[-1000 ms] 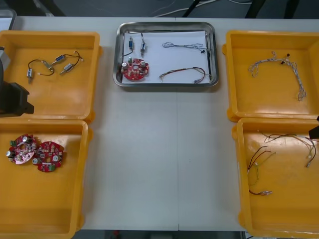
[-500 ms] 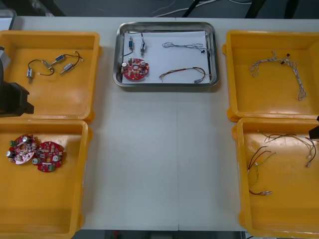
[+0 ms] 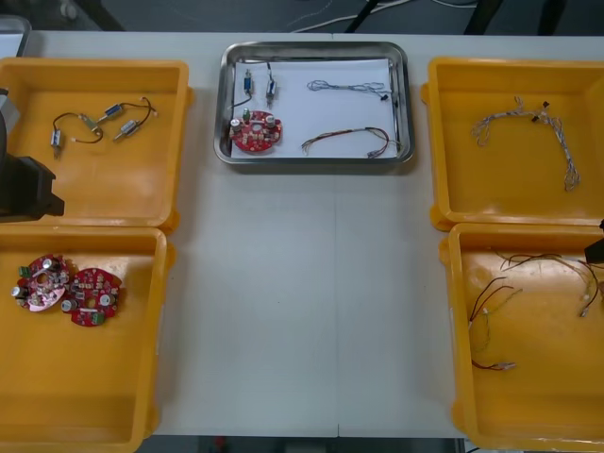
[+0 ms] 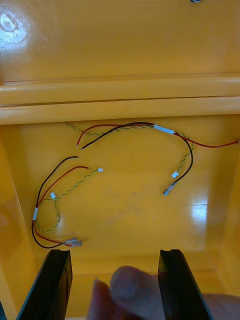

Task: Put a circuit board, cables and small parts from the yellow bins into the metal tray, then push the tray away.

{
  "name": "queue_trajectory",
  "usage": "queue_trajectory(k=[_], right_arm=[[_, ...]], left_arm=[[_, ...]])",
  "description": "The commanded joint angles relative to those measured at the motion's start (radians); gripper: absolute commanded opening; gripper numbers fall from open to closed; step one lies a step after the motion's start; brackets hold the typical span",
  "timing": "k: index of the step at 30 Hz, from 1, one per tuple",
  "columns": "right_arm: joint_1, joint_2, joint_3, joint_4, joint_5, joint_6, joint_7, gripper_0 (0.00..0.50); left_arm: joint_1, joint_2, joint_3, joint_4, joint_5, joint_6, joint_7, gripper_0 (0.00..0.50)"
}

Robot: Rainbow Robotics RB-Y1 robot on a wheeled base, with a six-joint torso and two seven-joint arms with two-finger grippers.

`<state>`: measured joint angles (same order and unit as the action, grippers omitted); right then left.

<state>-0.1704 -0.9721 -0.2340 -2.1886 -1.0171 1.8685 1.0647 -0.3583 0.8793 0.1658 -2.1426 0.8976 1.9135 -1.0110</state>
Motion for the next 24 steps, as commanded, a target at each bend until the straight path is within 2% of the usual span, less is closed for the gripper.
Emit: queue_trajectory(k=[1, 24], right_arm=[[-0.005, 0.006, -0.031, -0.007, 0.008, -0.006, 0.009, 0.500], [-0.005, 0.006, -0.031, -0.007, 0.008, -0.006, 0.009, 0.500]], left_arm=[[0.015, 0.041, 0.029, -0.028, 0.007, 0.006, -0.017, 0.500], [0.015, 0.041, 0.029, -0.028, 0.007, 0.006, -0.017, 0.500]])
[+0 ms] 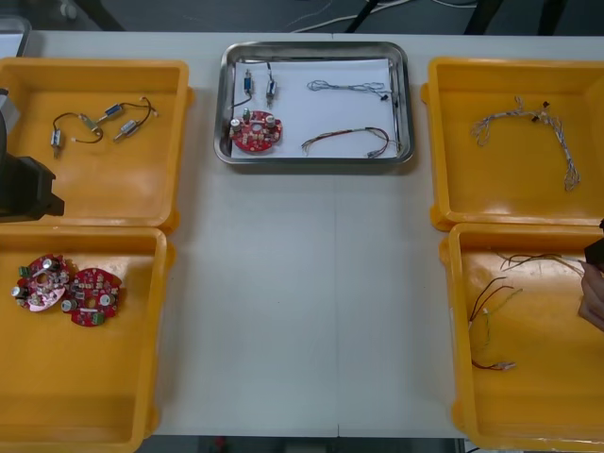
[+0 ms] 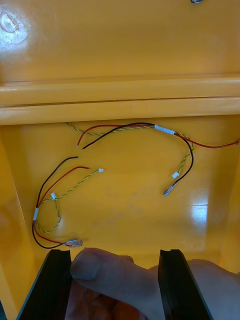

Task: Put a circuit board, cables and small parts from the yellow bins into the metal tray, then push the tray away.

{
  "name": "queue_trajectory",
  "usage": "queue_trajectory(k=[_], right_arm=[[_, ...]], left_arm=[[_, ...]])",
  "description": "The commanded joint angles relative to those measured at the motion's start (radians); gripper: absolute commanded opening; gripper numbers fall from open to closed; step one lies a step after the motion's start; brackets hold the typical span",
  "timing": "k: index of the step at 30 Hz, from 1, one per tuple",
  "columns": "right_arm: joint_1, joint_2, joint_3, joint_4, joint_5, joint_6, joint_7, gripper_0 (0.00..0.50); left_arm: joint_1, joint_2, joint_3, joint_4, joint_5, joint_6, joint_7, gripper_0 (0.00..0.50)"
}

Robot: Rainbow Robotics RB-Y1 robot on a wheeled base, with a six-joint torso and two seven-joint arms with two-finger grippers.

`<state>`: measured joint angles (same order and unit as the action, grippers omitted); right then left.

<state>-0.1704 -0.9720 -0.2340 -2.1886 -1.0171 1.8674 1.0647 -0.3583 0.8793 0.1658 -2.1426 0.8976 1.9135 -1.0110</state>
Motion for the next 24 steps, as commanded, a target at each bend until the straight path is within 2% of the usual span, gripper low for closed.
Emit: queue_trajectory(k=[1, 24], right_arm=[[-0.005, 0.006, -0.031, -0.007, 0.008, -0.005, 0.009, 0.500], [-0.005, 0.006, -0.031, -0.007, 0.008, -0.005, 0.009, 0.500]], left_arm=[[0.015, 0.041, 0.029, -0.028, 0.007, 0.006, -0.017, 0.500], [0.015, 0.041, 0.029, -0.028, 0.007, 0.006, -0.017, 0.500]])
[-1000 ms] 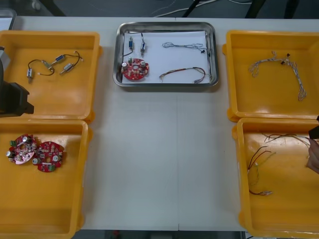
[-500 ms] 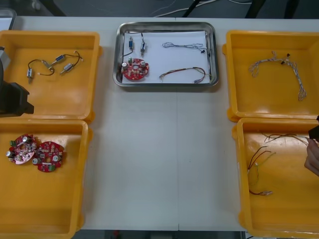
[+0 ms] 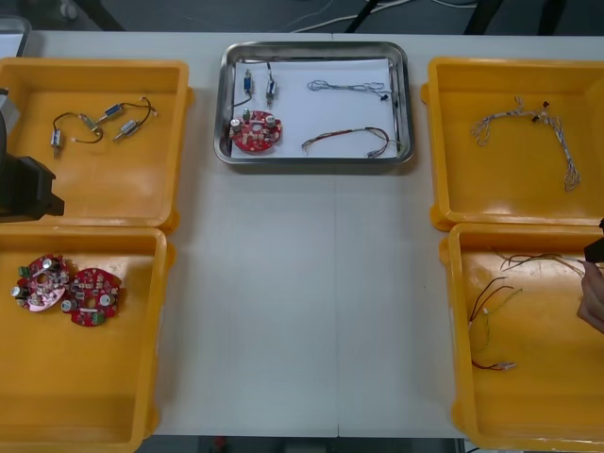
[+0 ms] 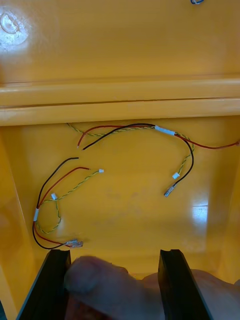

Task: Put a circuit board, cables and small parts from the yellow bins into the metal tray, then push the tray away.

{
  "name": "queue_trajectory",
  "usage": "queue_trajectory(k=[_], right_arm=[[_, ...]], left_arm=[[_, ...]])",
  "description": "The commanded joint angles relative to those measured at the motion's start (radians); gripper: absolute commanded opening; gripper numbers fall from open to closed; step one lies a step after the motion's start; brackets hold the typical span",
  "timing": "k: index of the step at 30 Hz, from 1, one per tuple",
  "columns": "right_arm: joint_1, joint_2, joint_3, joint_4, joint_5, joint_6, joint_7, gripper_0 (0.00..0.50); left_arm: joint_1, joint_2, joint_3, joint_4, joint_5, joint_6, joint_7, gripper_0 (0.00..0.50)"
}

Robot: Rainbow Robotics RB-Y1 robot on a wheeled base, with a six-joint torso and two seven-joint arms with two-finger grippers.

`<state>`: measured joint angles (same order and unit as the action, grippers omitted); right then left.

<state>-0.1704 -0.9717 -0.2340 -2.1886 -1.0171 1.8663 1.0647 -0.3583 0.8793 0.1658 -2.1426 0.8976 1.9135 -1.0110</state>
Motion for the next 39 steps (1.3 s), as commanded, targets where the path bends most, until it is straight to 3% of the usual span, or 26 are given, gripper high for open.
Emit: queue_trajectory(k=[1, 39], right_arm=[[-0.004, 0.005, -0.031, -0.007, 0.008, -0.004, 0.009, 0.500], [-0.004, 0.005, -0.031, -0.007, 0.008, -0.004, 0.009, 0.500]], left_arm=[[0.015, 0.041, 0.029, -0.028, 0.007, 0.006, -0.017, 0.500], [0.015, 0.041, 0.029, -0.028, 0.007, 0.006, -0.017, 0.500]])
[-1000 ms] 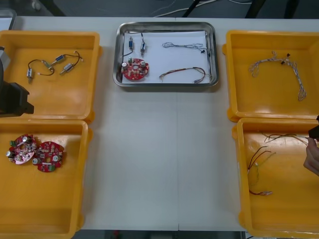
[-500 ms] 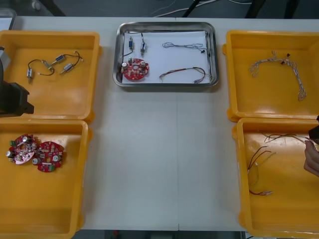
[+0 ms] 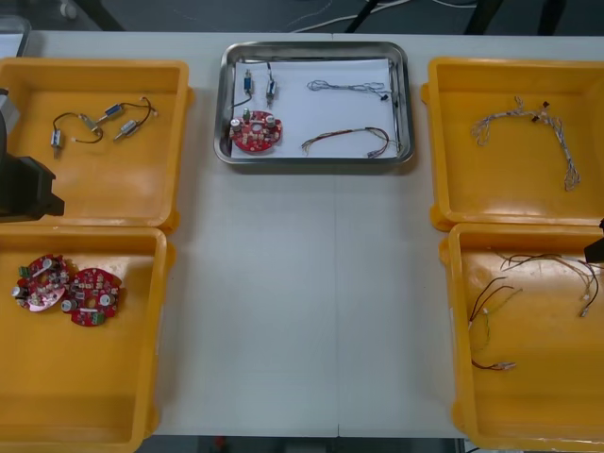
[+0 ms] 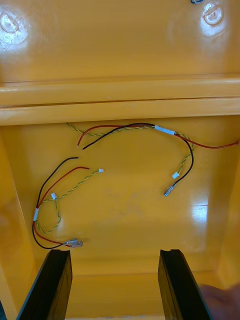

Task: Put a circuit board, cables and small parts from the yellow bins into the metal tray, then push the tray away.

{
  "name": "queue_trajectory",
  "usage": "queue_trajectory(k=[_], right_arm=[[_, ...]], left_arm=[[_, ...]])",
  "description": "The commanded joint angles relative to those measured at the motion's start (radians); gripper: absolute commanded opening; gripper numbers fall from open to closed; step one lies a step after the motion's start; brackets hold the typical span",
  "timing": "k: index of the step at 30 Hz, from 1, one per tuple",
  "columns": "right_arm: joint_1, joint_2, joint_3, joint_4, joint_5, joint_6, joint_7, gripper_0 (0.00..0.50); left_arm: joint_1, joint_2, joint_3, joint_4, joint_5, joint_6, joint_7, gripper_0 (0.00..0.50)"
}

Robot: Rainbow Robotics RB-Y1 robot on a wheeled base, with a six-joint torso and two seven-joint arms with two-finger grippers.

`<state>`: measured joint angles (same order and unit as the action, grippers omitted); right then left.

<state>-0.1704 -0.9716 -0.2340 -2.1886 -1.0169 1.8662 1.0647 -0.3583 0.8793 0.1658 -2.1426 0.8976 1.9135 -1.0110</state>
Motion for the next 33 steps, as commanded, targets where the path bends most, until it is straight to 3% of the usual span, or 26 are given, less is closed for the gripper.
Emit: queue_trajectory(k=[1, 33], right_arm=[[-0.004, 0.005, -0.031, -0.007, 0.008, -0.004, 0.009, 0.500], [-0.004, 0.005, -0.031, -0.007, 0.008, -0.004, 0.009, 0.500]], left_arm=[[0.015, 0.041, 0.029, -0.028, 0.007, 0.006, -0.017, 0.500], [0.015, 0.041, 0.029, -0.028, 0.007, 0.006, -0.017, 0.500]])
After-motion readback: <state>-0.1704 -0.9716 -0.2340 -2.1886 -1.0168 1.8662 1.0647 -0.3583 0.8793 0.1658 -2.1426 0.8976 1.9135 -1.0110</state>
